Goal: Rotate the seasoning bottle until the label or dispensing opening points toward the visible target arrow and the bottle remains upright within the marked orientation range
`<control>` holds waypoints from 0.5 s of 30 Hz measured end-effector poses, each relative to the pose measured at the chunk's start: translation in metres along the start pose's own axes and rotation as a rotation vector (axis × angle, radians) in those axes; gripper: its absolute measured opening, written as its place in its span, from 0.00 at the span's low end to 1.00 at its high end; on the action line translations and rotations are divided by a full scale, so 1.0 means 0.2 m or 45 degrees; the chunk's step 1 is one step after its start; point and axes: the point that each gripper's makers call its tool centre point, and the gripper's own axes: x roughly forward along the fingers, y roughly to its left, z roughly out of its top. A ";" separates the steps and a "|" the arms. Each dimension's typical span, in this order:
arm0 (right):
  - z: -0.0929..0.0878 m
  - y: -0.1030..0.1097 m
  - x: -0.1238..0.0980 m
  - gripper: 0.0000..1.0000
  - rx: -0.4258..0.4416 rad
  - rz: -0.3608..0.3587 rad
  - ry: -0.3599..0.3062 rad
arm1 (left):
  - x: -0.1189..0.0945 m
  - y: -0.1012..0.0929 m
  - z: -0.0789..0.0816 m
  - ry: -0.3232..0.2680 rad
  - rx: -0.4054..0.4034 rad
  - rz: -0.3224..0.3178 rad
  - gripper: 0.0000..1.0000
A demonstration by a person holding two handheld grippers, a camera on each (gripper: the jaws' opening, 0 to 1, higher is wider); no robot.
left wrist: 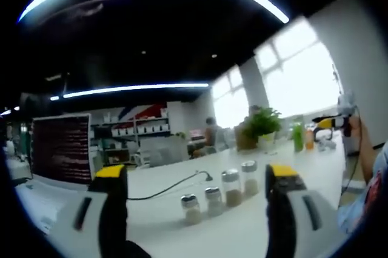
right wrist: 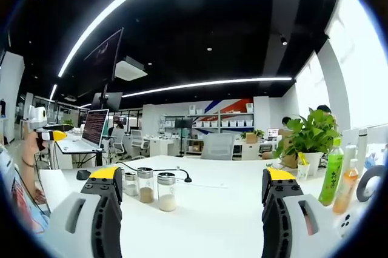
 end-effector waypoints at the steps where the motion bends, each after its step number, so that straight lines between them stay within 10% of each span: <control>1: 0.00 0.01 0.00 0.99 0.001 0.003 -0.005 | 0.00 0.00 0.00 -0.004 -0.015 -0.007 1.00; 15: -0.01 0.15 0.07 0.99 0.002 0.101 -0.035 | 0.00 -0.05 -0.06 0.054 -0.066 -0.067 1.00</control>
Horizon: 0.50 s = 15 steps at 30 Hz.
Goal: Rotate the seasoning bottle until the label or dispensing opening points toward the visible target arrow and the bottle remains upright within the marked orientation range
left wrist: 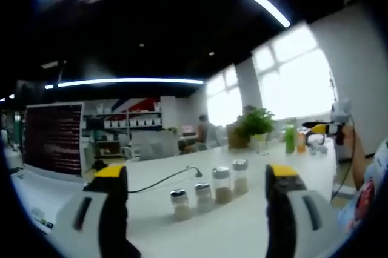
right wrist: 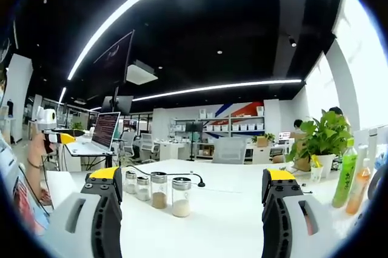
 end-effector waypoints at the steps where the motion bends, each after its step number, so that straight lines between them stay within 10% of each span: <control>1: 0.00 0.00 0.00 0.99 0.006 -0.003 -0.006 | 0.00 0.00 0.00 0.001 0.000 0.002 1.00; 15: 0.00 0.05 0.06 0.97 0.070 0.067 -0.024 | -0.02 0.05 -0.03 0.042 -0.021 0.024 1.00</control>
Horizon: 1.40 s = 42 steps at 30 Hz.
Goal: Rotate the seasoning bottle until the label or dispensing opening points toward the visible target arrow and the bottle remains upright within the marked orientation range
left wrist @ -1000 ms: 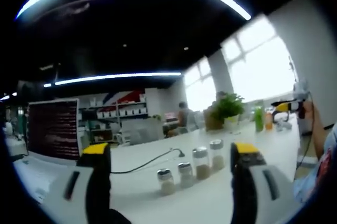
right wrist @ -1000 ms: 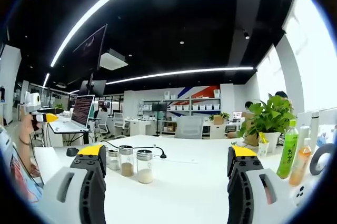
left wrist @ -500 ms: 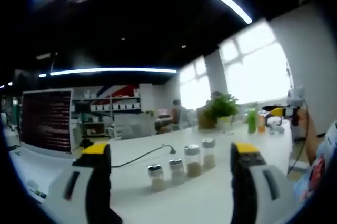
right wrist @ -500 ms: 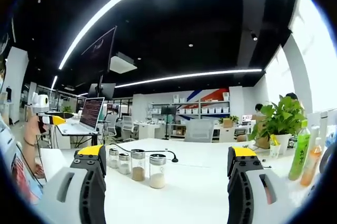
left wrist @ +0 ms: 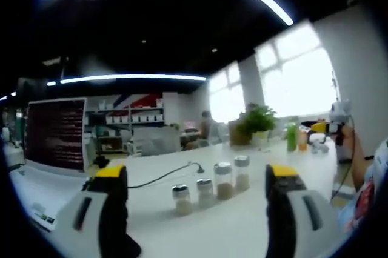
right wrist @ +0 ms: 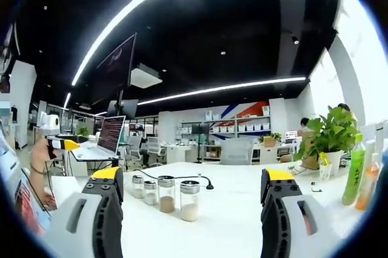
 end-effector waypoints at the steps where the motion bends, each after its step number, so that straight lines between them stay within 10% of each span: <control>1: 0.00 0.00 0.01 0.97 0.006 0.003 0.003 | 0.00 0.01 0.00 0.008 0.000 0.001 1.00; 42: -0.21 0.15 0.62 0.88 -0.001 0.050 0.153 | 0.03 -0.04 -0.06 0.067 0.057 0.031 1.00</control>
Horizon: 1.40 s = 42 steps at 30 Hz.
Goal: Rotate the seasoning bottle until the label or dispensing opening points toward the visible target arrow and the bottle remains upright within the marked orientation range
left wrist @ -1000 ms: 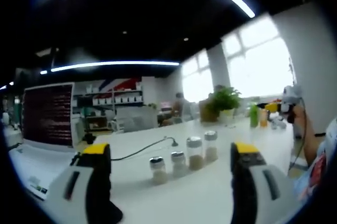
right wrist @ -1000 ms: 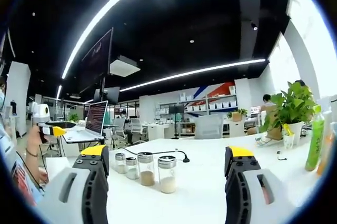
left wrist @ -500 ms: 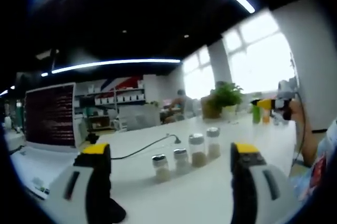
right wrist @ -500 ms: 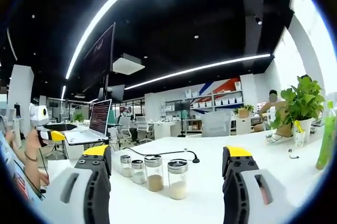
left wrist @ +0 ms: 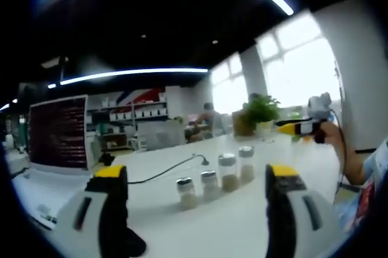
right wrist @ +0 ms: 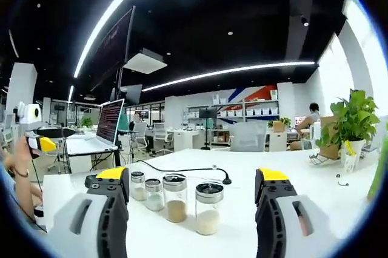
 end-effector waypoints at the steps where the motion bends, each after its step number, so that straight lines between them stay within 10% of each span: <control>1: -0.01 0.01 0.01 0.88 -0.004 0.006 0.007 | 0.00 0.00 0.00 0.004 0.000 0.000 1.00; 42: -0.26 0.27 0.40 0.68 0.003 0.155 0.071 | -0.03 0.00 0.03 -0.030 -0.052 -0.005 0.99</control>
